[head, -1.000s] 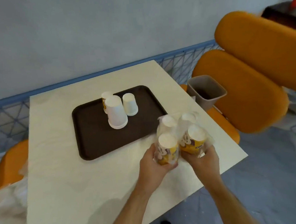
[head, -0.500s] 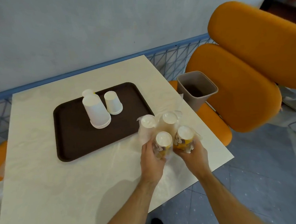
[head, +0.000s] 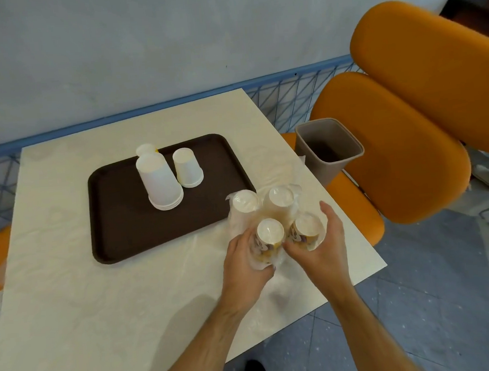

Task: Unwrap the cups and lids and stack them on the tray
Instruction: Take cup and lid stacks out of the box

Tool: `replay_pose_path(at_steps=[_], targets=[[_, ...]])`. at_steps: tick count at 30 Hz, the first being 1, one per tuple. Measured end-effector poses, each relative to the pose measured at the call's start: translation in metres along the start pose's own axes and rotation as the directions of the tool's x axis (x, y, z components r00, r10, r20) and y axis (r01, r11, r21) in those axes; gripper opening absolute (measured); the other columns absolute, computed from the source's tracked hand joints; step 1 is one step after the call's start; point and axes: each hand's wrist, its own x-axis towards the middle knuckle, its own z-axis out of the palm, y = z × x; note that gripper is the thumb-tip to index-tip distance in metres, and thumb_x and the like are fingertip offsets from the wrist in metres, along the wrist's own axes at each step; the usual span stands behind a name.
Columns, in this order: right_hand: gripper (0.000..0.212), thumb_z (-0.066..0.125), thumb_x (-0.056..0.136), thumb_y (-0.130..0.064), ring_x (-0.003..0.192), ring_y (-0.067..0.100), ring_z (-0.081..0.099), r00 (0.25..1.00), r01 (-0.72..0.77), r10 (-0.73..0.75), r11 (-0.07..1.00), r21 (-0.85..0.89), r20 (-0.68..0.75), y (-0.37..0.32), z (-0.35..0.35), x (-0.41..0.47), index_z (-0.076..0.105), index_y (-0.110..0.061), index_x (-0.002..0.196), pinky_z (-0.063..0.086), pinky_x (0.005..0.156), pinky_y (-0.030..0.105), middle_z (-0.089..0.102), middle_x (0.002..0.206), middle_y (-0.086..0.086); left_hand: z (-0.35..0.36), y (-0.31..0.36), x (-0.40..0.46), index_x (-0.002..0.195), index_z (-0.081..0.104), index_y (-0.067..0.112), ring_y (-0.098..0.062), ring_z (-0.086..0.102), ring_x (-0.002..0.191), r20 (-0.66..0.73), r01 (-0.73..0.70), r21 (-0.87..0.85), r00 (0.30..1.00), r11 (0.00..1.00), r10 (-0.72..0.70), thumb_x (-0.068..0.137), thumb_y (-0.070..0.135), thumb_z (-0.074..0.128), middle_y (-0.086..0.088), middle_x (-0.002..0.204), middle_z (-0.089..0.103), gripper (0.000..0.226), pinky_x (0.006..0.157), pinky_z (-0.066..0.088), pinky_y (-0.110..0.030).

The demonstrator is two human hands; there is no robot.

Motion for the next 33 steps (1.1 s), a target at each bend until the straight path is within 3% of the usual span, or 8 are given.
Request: replay_pose_path(at_steps=[4,8,13,18,21,27,30,33], targets=[[0.092,0.087,0.071,-0.048,0.141,0.014,0.033,0.984,0.144,-0.157,0.980,-0.135,-0.086,-0.029,0.001,-0.002,0.037,-0.035,0.147,0.028,0.119,0.052,0.035,0.156,-0.008,-0.019,0.002,-0.009,0.129,0.044,0.041,0.004,0.051,0.107,0.011,-0.007,0.013,1.000,1.000,0.007,0.072,0.013,0.086,0.031,0.118,0.043,0.076,0.082,0.038,0.001],[0.070,0.073,0.073,-0.049,0.133,0.007,0.035,0.952,0.284,-0.299,0.943,-0.172,-0.066,-0.061,0.019,-0.009,0.052,-0.029,0.136,0.025,0.115,0.040,0.045,0.147,-0.006,-0.043,0.005,-0.017,0.112,0.057,0.041,0.009,0.051,0.111,-0.073,-0.013,-0.047,0.997,0.999,0.009,0.083,0.013,0.078,0.032,0.115,0.050,0.046,0.086,0.042,-0.005],[0.042,0.070,0.083,-0.029,0.115,0.006,0.052,0.875,0.483,-0.480,0.873,-0.069,0.065,-0.101,0.069,-0.030,0.061,-0.026,0.125,0.049,0.098,0.033,0.060,0.124,-0.011,-0.100,-0.001,-0.034,0.101,0.063,0.035,0.004,0.057,0.104,-0.190,0.038,-0.095,0.980,0.995,-0.056,0.091,0.008,0.068,0.024,0.109,0.061,0.029,0.078,0.045,-0.005],[0.030,0.071,0.086,-0.006,0.092,0.001,0.061,0.788,0.539,-0.547,0.835,0.111,0.282,-0.150,0.156,-0.071,0.068,-0.018,0.113,0.045,0.078,0.008,0.066,0.095,-0.012,-0.185,-0.041,-0.059,0.097,0.069,0.023,0.008,0.060,0.094,-0.352,0.094,-0.179,0.924,0.979,-0.153,0.093,0.005,0.063,0.017,0.100,0.068,0.019,0.071,0.044,0.000],[0.027,0.070,0.085,-0.001,0.081,0.005,0.062,0.715,0.546,-0.575,0.814,0.198,0.396,-0.173,0.214,-0.101,0.070,-0.017,0.108,0.047,0.071,0.010,0.066,0.087,-0.011,-0.239,-0.076,-0.079,0.091,0.070,0.023,0.008,0.061,0.090,-0.458,0.130,-0.218,0.861,0.967,-0.220,0.091,-0.001,0.062,0.015,0.095,0.070,0.025,0.072,0.046,-0.004],[0.029,0.071,0.085,-0.009,0.079,0.005,0.061,0.568,0.483,-0.472,0.854,0.191,0.674,-0.209,0.353,-0.177,0.068,-0.025,0.109,0.049,0.069,0.014,0.062,0.088,-0.019,-0.358,-0.172,-0.128,0.085,0.070,0.015,0.005,0.061,0.079,-0.674,0.229,-0.289,0.640,0.930,-0.367,0.088,-0.008,0.056,0.007,0.086,0.071,0.027,0.069,0.045,-0.007],[0.039,0.074,0.082,-0.011,0.085,0.011,0.061,0.518,0.388,-0.377,0.904,0.182,0.768,-0.210,0.421,-0.212,0.064,-0.025,0.117,0.057,0.076,0.027,0.063,0.096,-0.012,-0.406,-0.234,-0.148,0.085,0.069,0.020,-0.004,0.061,0.082,-0.711,0.337,-0.325,0.529,0.883,-0.464,0.087,-0.005,0.056,0.006,0.088,0.070,0.028,0.076,0.050,-0.027],[0.061,0.082,0.081,-0.018,0.101,0.013,0.059,0.468,0.342,-0.254,0.935,0.092,0.847,-0.203,0.484,-0.240,0.053,-0.026,0.134,0.058,0.086,0.032,0.058,0.117,-0.007,-0.443,-0.292,-0.159,0.094,0.068,0.018,-0.019,0.060,0.098,-0.705,0.480,-0.283,0.483,0.830,-0.520,0.086,-0.002,0.061,0.000,0.103,0.068,0.023,0.091,0.052,-0.038]])
